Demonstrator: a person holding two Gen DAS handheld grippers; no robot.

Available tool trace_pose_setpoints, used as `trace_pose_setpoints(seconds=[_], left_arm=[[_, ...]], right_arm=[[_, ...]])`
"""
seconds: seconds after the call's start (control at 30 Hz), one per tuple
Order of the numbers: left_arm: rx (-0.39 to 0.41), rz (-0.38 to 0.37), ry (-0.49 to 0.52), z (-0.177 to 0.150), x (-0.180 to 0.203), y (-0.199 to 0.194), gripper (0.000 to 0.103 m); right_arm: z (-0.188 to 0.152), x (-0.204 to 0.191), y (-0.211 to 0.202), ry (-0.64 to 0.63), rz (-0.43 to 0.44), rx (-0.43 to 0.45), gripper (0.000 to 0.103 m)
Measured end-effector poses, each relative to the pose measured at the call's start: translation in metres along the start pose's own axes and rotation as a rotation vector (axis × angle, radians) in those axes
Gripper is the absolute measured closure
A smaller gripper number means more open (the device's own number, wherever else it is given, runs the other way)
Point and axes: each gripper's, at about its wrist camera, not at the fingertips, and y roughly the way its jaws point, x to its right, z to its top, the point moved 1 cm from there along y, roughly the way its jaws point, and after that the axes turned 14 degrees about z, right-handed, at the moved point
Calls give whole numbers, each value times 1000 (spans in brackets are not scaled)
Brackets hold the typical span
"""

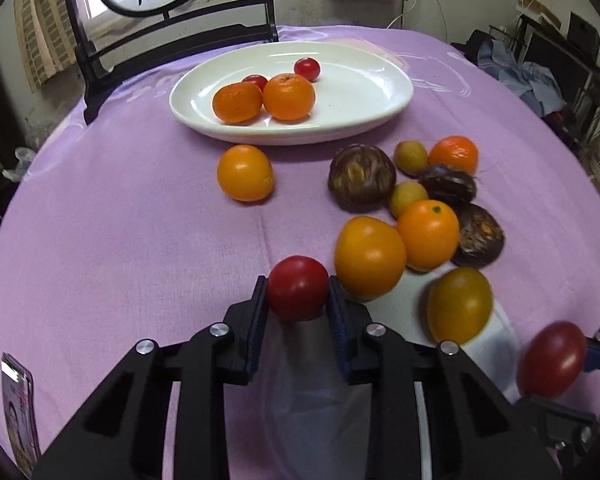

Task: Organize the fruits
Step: 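Lower both tomatoes onto the white plate and open both tools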

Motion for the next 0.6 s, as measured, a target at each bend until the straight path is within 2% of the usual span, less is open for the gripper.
trace_pose_setpoints(seconds=[0.17, 0.33, 0.47, 0.6], left_arm=[[71, -52, -15, 8, -19, -41, 75], [164, -63, -31, 41, -36, -73, 75], [192, -32, -48, 78, -43, -68, 75], [160, -22, -84, 118, -49, -37, 75]], right_arm=[[11, -8, -12, -36, -12, 17, 64], [50, -14, -26, -120, -56, 46, 64], [88, -19, -26, -201, -72, 87, 64], [128, -4, -2, -221, -103, 102, 64]])
